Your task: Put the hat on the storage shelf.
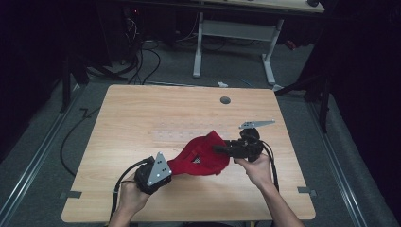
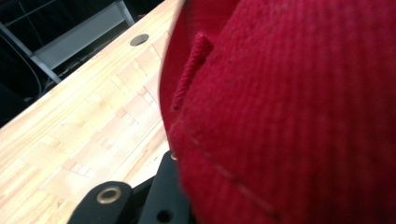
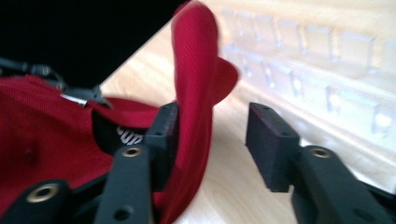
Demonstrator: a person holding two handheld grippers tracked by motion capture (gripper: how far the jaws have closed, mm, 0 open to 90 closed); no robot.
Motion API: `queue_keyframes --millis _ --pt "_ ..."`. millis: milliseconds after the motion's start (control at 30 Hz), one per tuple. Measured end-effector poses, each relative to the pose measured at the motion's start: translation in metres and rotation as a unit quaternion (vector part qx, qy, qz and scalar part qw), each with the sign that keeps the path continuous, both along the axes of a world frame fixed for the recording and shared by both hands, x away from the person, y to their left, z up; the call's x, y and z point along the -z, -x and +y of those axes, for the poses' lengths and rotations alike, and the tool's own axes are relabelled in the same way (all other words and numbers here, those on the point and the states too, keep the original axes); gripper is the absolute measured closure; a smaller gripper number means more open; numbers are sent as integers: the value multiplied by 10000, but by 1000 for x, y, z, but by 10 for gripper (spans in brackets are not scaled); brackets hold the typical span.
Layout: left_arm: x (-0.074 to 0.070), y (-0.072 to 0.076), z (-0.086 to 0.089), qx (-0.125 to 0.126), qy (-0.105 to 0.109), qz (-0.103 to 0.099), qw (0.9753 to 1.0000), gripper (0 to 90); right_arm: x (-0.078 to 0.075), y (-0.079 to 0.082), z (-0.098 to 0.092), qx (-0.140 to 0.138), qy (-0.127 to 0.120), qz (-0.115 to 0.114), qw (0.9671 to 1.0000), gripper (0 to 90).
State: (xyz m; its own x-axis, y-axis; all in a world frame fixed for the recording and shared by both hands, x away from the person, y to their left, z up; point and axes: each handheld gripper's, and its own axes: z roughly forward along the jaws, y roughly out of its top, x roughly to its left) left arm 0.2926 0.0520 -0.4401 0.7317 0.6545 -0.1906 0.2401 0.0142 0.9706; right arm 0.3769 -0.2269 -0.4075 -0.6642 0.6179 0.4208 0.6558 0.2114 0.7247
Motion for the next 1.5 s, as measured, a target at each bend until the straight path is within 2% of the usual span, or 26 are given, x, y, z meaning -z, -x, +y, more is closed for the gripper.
queue_keyframes --millis 100,233,367,400,433,600,667,833,900,967,1033,1167,1200,1233,1267,1300,1367,1433,1467,1500 --pt "-3 0 6 -19 111 64 9999 805 -4 1 -8 190 -217 -163 9995 496" --pt "-6 -1 8 -15 141 105 9998 806 -7 3 -13 365 -287 -453 9979 459" --pt "-4 -2 10 -65 38 164 9998 808 -14 7 -23 543 -730 -702 9934 434" --pt "-4 -1 11 -90 71 183 9998 809 -16 9 -26 601 -782 -790 9920 433" --pt "-5 -1 13 -93 82 186 9998 809 -18 11 -32 702 -801 -881 9904 434" --pt "-15 -3 22 -182 350 226 9990 809 -12 12 -46 916 -689 -930 9890 436" --pt "-18 -4 25 -228 413 240 9986 809 -3 13 -51 1039 -476 -931 9891 436" --pt "-19 -8 30 -348 531 313 9975 808 31 13 -60 1343 110 -807 9876 433" --pt "-19 -10 32 -394 587 361 9968 808 47 12 -61 1450 404 -809 9853 433" --pt "-19 -12 34 -422 662 416 9960 808 61 11 -63 1555 612 -695 9835 433" --pt "-20 -13 35 -433 712 452 9955 808 74 11 -64 1650 879 -688 9800 433" --pt "-21 -18 39 -495 829 527 9939 808 95 11 -66 1832 1240 -693 9728 434" --pt "-22 -19 40 -507 847 529 9937 808 100 11 -66 1884 1365 -733 9698 434" --pt "-22 -20 41 -522 873 535 9934 808 105 10 -66 1936 1558 -780 9655 434" --pt "-23 -22 41 -539 918 551 9928 808 108 10 -66 1961 1629 -785 9638 434" --pt "-23 -23 42 -565 967 572 9921 808 108 10 -66 1961 1629 -785 9638 434" --pt "-25 -25 43 -603 1048 605 9908 808 111 10 -67 2014 1753 -817 9602 434" --pt "-26 -28 45 -646 1128 633 9895 808 115 9 -66 2038 1988 -893 9544 432" --pt "-27 -29 46 -662 1143 639 9892 808 116 10 -66 2066 2027 -894 9530 429" --pt "-27 -30 46 -677 1168 639 9888 808 116 10 -66 2066 2027 -894 9530 429"
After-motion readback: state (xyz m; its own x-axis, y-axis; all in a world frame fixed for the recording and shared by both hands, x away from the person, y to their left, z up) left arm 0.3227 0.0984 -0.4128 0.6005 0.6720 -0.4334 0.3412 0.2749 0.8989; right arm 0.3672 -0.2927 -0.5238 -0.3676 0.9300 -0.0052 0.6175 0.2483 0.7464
